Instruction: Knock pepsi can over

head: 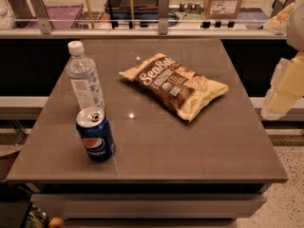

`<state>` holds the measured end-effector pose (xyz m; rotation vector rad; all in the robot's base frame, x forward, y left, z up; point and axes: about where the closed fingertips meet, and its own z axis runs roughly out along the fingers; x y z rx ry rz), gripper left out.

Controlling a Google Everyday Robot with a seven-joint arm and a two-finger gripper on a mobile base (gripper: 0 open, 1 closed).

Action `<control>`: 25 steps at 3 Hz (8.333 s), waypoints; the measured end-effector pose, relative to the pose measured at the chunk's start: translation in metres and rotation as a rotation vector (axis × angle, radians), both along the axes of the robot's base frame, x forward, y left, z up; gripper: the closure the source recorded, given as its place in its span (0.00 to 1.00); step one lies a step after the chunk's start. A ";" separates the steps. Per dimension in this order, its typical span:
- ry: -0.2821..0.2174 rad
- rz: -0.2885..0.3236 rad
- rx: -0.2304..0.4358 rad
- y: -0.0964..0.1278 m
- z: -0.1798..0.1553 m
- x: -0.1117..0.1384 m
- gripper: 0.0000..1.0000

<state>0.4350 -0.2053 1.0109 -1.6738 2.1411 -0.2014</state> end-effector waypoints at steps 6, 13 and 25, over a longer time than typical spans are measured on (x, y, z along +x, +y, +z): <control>-0.001 0.147 0.460 0.078 -0.074 -0.018 0.00; -0.013 0.436 0.961 0.182 -0.090 -0.015 0.00; 0.039 0.552 1.272 0.326 -0.131 -0.037 0.64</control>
Offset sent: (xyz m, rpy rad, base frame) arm -0.0035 0.0151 -0.0085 0.0750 -0.0161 0.0386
